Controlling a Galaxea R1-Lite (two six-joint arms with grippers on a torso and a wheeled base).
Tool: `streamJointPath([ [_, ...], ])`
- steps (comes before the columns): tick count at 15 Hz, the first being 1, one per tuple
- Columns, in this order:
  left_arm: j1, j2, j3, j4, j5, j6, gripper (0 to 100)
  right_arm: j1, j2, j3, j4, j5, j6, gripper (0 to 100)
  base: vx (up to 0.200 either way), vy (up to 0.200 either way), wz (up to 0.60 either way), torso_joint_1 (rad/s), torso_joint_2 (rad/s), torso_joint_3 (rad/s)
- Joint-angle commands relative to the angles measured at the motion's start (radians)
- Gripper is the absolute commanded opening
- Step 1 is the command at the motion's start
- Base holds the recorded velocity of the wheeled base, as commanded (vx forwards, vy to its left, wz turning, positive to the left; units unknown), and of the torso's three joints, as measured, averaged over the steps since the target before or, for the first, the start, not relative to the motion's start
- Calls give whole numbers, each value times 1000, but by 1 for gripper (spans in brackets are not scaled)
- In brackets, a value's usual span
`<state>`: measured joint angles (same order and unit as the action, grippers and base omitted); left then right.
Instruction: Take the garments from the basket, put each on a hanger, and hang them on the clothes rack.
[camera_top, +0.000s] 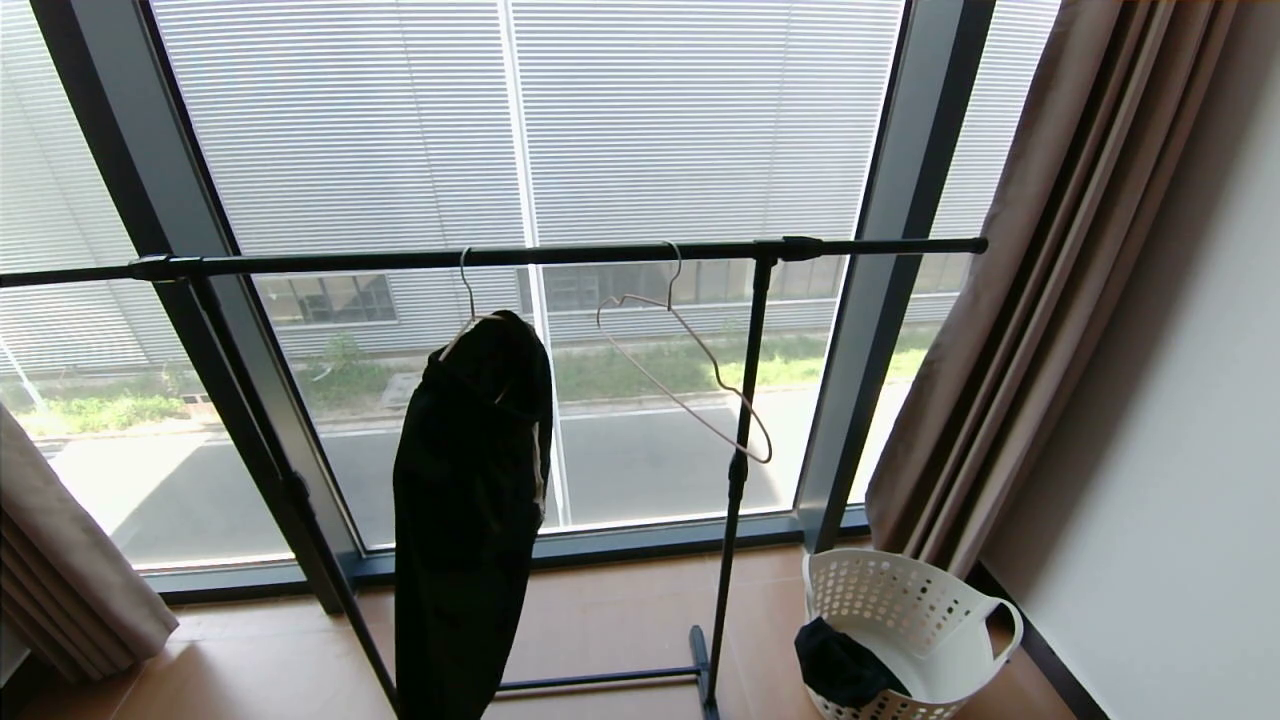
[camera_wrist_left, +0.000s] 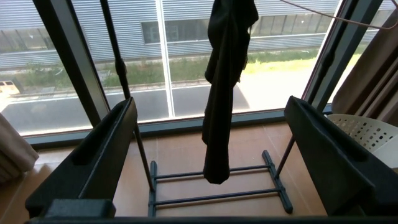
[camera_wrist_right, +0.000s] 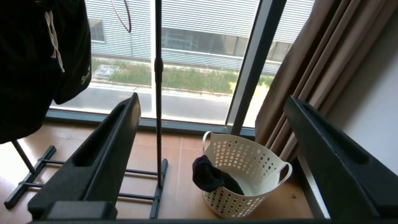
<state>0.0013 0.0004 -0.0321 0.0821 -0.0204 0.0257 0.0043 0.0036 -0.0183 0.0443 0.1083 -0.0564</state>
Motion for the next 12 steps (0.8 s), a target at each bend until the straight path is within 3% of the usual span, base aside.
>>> streamJointPath([
  [1, 0, 0, 0, 1, 0, 0, 100, 0, 1, 0, 0, 1, 0, 100, 0, 0, 0, 0, 0, 0],
  [5, 0, 0, 0, -1, -1, -1, 100, 0, 1, 0, 0, 1, 0, 100, 0, 0, 0, 0, 0, 0],
  [12, 0, 0, 0, 1, -1, -1, 100, 0, 1, 1, -1, 1, 0, 100, 0, 0, 0, -133, 349, 204],
])
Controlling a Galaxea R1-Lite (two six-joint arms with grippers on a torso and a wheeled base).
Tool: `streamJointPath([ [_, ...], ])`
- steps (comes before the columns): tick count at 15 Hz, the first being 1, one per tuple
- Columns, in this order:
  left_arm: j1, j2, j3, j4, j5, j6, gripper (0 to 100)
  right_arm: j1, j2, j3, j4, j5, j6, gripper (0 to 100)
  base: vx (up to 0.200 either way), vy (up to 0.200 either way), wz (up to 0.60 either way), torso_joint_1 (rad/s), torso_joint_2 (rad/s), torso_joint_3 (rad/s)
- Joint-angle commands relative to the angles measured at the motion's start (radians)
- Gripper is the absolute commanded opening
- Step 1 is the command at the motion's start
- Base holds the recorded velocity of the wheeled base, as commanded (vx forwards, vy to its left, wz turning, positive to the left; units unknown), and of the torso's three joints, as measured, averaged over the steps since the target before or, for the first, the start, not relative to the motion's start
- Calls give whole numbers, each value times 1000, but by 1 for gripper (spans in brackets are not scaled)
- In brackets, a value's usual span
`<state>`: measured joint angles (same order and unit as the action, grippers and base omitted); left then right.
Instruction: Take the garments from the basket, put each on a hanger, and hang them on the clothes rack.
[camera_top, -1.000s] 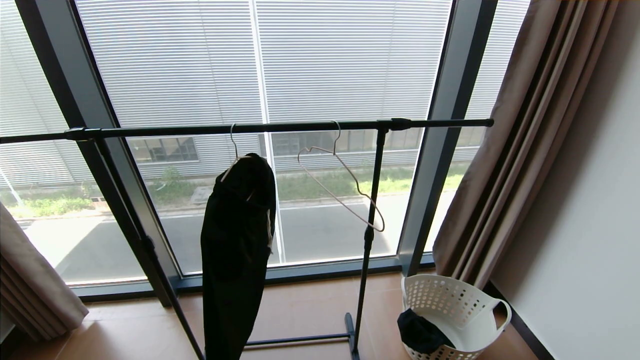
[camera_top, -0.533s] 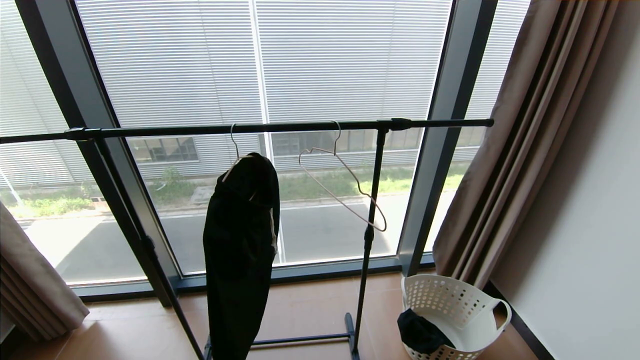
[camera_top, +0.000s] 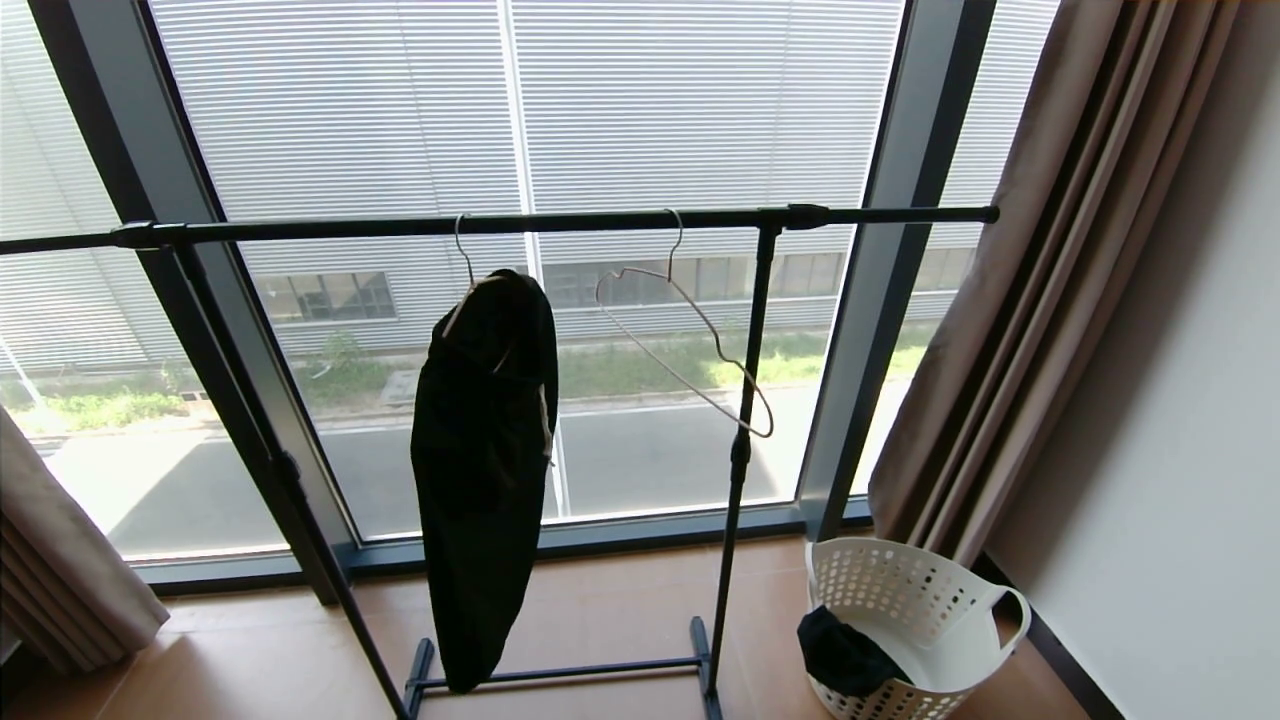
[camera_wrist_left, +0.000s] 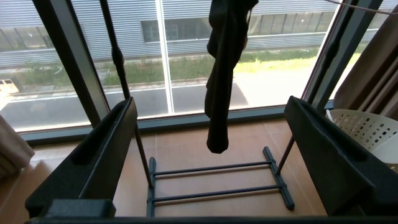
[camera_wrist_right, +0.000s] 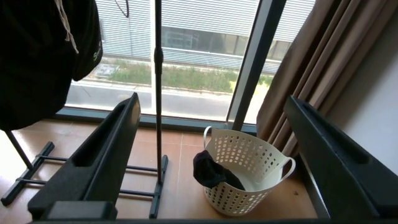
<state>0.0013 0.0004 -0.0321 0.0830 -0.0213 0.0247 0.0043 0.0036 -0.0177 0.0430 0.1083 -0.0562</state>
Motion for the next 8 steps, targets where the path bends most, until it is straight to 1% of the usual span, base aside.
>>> streamJointPath([
  [1, 0, 0, 0, 0, 0, 0, 100, 0, 1, 1, -2, 1, -1, 100, 0, 0, 0, -159, 393, 242],
  [3, 0, 0, 0, 0, 1, 0, 100, 0, 1, 1, 0, 1, -1, 100, 0, 0, 0, -171, 451, 273],
  [8, 0, 0, 0, 0, 0, 0, 100, 0, 1, 1, -2, 1, 1, 100, 0, 0, 0, -200, 538, 345],
])
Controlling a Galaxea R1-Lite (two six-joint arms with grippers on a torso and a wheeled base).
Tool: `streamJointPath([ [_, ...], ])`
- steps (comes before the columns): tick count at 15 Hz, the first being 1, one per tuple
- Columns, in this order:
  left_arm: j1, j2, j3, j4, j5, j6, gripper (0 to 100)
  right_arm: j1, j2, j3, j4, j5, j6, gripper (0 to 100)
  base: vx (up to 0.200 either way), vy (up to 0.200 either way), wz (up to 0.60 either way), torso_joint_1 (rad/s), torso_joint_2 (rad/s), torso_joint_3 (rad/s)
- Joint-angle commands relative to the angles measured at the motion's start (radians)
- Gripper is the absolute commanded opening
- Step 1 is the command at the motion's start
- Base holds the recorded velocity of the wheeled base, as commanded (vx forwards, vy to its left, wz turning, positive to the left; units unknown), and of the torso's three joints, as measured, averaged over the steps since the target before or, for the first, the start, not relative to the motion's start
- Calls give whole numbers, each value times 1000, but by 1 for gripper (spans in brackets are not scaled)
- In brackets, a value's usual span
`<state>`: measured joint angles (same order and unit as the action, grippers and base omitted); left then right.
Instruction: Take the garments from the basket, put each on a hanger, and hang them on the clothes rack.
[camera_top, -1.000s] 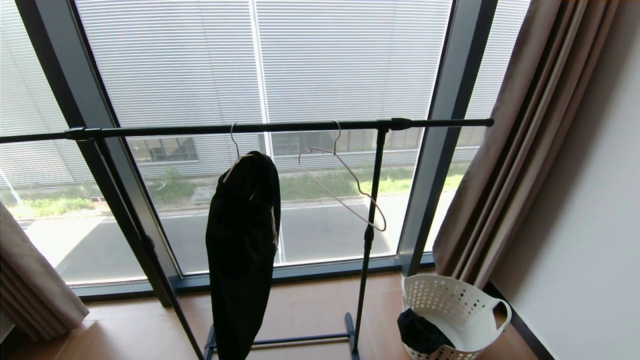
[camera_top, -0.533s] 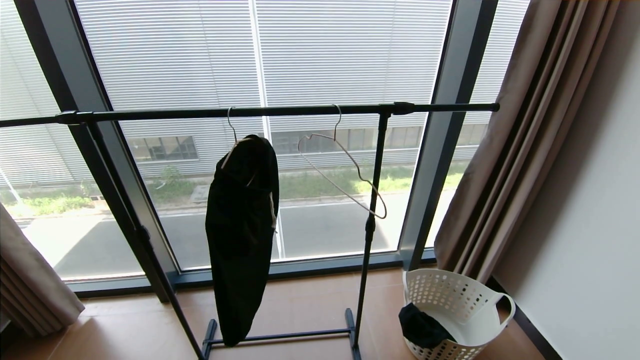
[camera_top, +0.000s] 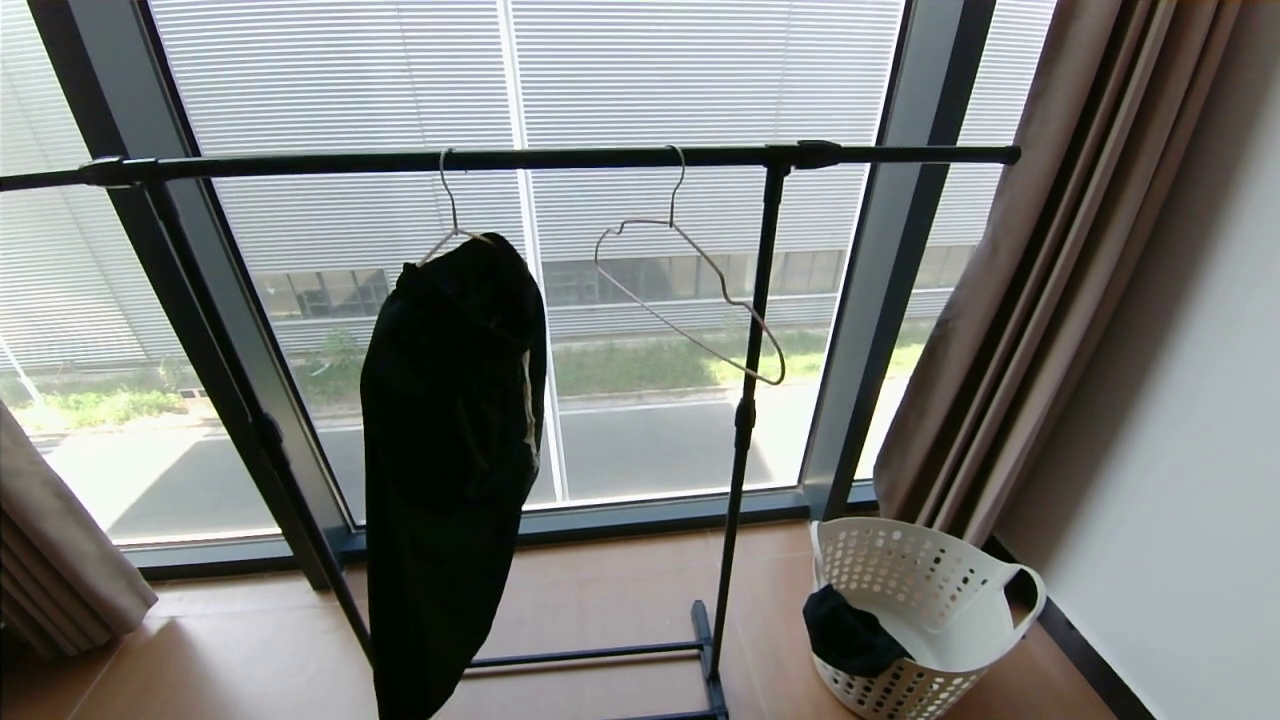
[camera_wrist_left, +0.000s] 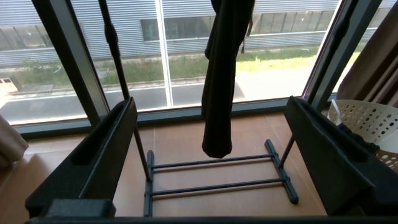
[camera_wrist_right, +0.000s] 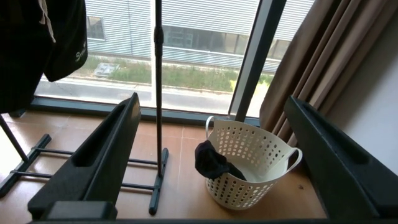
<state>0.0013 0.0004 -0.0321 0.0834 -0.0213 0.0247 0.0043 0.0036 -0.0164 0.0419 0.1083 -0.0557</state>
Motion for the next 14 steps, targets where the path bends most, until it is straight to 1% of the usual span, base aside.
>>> streamJointPath([
  [1, 0, 0, 0, -1, 0, 0, 100, 0, 1, 0, 0, 1, -1, 100, 0, 0, 0, -178, 525, 349],
  [8, 0, 0, 0, -1, 0, 0, 100, 0, 1, 0, 0, 1, -1, 100, 0, 0, 0, -150, 510, 359],
  [14, 0, 0, 0, -1, 0, 0, 100, 0, 1, 0, 1, 1, -1, 100, 0, 0, 0, -82, 465, 378],
])
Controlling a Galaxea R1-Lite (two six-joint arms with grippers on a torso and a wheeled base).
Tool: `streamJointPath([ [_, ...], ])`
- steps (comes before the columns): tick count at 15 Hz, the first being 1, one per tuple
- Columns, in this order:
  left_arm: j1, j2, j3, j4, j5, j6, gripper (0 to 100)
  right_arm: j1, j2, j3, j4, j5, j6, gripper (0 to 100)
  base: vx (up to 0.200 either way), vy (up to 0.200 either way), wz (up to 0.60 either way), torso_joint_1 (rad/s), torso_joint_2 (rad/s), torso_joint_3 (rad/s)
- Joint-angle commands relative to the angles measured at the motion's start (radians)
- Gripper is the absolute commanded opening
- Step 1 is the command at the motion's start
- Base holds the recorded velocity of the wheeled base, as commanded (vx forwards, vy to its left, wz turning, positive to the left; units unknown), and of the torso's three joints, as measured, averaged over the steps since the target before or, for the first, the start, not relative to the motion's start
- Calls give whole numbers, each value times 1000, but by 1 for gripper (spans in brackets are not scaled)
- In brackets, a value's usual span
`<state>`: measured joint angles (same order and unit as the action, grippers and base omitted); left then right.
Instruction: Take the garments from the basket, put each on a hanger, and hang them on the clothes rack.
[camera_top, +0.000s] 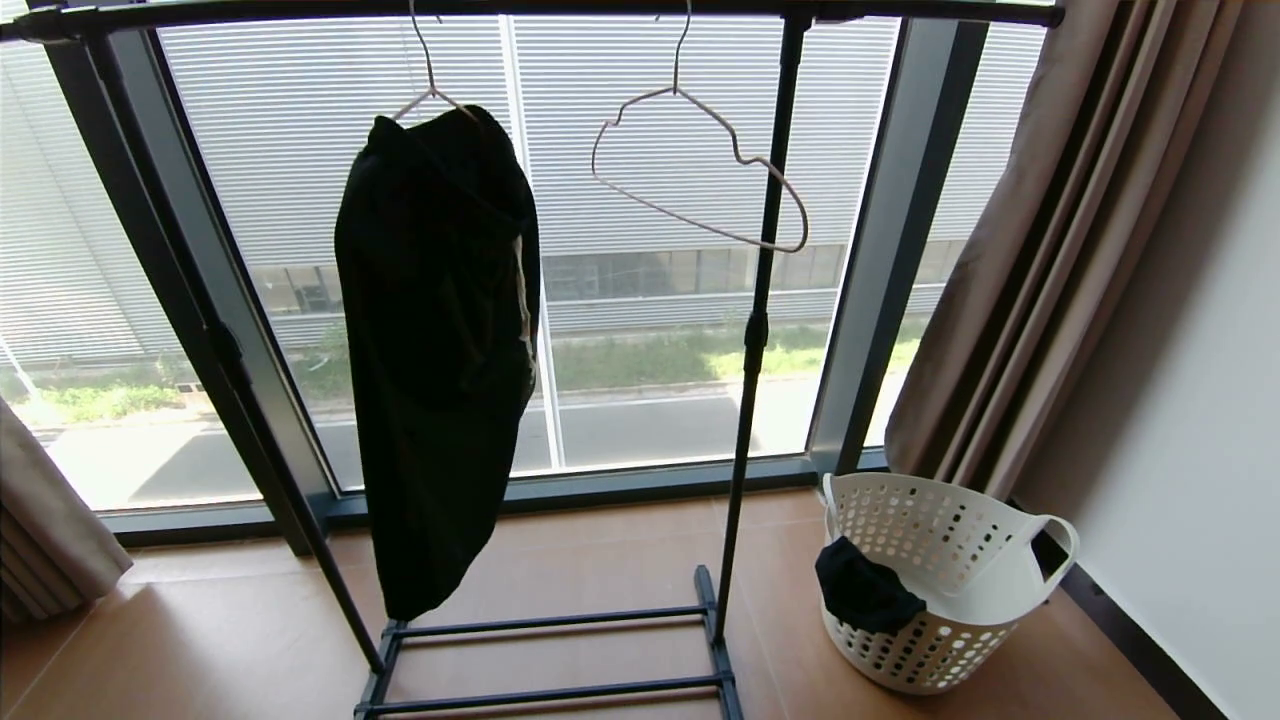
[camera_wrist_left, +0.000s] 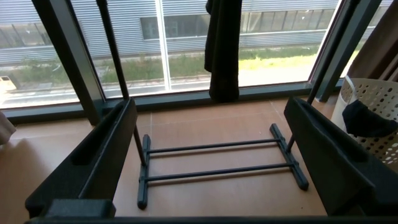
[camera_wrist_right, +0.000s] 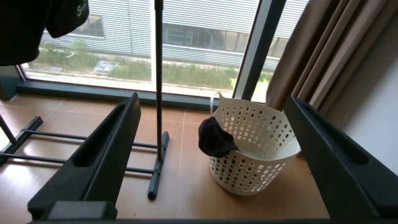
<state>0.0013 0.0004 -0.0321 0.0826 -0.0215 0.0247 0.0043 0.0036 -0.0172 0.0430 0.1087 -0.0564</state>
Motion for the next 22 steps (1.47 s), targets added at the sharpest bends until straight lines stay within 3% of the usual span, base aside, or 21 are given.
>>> streamJointPath([
  [1, 0, 0, 0, 0, 0, 0, 100, 0, 1, 0, 0, 0, 0, 100, 0, 0, 0, -36, 447, 403],
  [8, 0, 0, 0, 0, 0, 0, 100, 0, 1, 0, 0, 0, 0, 100, 0, 0, 0, -13, 143, 127],
  [16, 0, 0, 0, -1, 0, 0, 100, 0, 1, 0, -2, 0, 0, 100, 0, 0, -600, 2, 14, 13],
  [18, 0, 0, 0, 0, 0, 0, 100, 0, 1, 0, -2, 0, 0, 100, 0, 0, 0, 0, 0, 0],
  [22, 0, 0, 0, 0, 0, 0, 100, 0, 1, 0, -2, 0, 0, 100, 0, -200, 0, -1, 4, 2],
])
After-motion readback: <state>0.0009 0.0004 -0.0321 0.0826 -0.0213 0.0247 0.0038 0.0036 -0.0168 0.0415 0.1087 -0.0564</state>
